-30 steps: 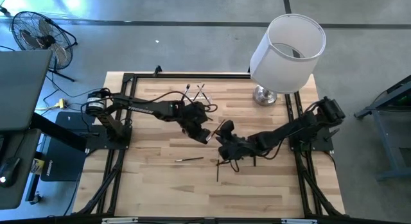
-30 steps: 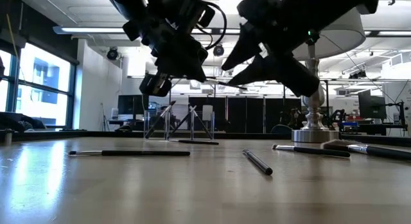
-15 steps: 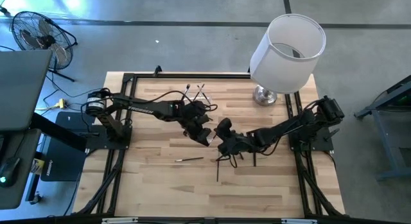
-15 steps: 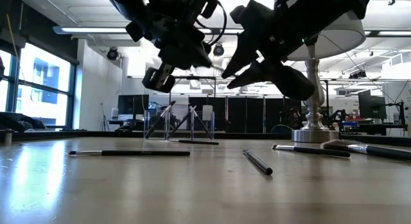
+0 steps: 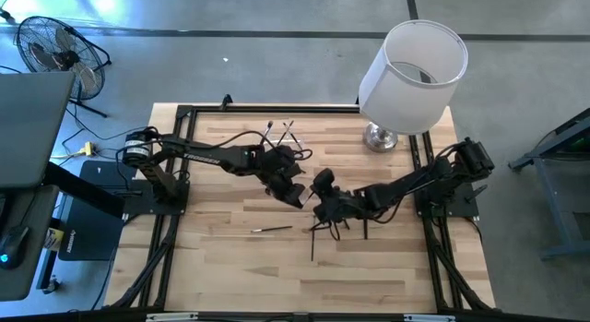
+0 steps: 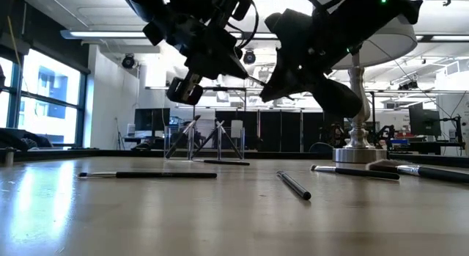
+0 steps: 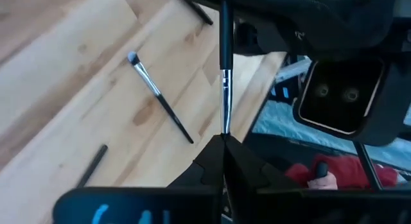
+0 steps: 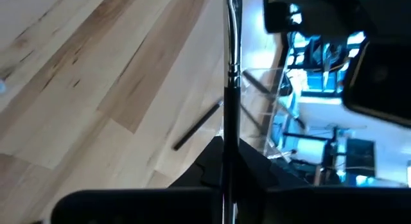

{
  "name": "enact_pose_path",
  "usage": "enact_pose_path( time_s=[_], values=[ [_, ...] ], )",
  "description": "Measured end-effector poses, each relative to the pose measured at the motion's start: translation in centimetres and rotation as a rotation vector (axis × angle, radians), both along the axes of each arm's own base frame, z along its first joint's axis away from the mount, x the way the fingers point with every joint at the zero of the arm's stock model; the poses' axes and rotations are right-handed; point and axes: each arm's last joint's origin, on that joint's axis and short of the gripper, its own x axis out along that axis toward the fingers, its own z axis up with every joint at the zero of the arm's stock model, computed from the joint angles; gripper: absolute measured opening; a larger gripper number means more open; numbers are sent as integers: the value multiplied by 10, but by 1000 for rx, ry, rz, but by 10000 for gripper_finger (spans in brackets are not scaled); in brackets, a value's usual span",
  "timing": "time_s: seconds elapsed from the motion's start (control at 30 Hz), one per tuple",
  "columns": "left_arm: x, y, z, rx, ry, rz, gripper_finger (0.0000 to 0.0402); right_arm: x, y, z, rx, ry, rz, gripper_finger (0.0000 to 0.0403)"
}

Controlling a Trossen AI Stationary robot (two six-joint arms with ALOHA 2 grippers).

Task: Put items in baskets/containers
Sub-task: Put the foundation brush into the transparent organizer

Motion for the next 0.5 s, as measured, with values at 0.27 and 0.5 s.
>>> enact_pose_path(
  time_s=[0.27, 0.5],
  values=[
    [1, 2, -1, 55, 0, 55, 28, -3, -9, -7, 223, -24, -121, 8],
    [1, 4, -1, 101, -10, 70, 83, -9, -11, -17, 412, -31, -183, 8]
  ],
)
